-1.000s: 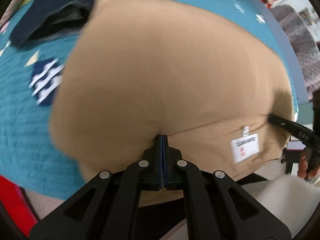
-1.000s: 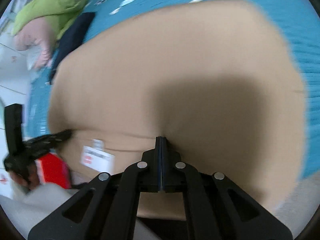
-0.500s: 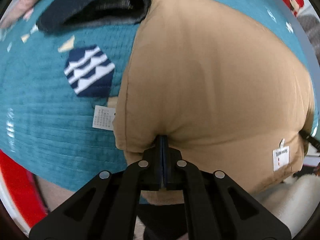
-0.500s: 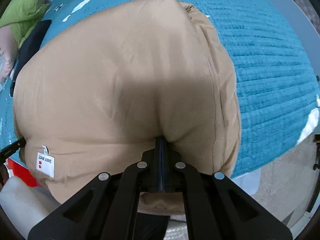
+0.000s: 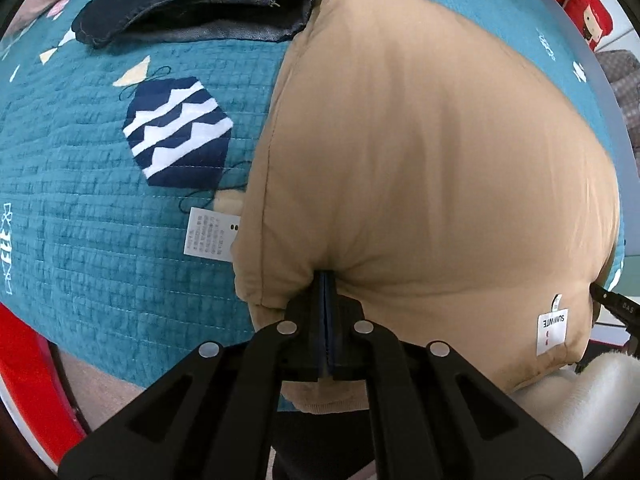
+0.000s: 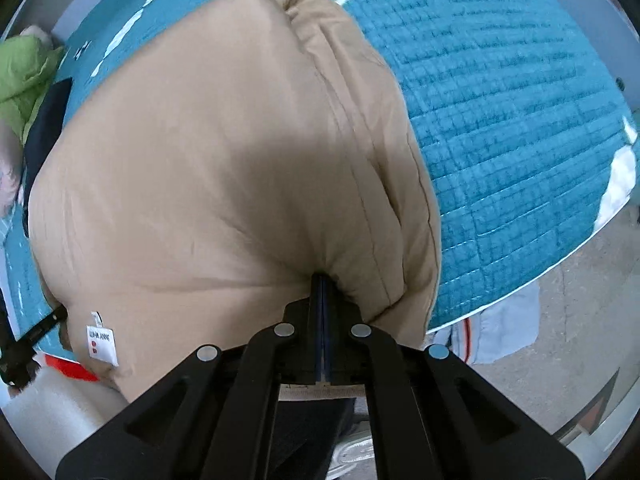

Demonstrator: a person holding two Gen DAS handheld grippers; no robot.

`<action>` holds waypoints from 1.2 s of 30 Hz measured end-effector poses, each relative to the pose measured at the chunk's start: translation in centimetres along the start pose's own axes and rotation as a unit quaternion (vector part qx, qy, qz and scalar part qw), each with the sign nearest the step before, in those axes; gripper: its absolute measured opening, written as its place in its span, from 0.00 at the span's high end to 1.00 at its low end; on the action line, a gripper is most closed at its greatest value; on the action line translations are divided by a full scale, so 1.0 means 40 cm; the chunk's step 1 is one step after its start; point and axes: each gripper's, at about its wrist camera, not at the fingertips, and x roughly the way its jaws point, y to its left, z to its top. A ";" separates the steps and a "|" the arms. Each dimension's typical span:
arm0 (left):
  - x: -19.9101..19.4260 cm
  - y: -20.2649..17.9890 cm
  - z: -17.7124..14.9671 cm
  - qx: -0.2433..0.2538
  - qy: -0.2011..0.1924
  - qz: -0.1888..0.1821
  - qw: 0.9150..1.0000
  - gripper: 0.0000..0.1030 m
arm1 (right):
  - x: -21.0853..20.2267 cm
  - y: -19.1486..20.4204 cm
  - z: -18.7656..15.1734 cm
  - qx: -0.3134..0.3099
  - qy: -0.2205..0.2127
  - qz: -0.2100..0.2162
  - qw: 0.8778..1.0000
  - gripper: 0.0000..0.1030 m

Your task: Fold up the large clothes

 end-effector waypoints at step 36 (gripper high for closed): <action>-0.179 -0.056 0.031 0.010 -0.088 -0.004 0.996 0.36 | 0.007 -0.274 0.031 0.187 -0.023 0.246 0.951 0.13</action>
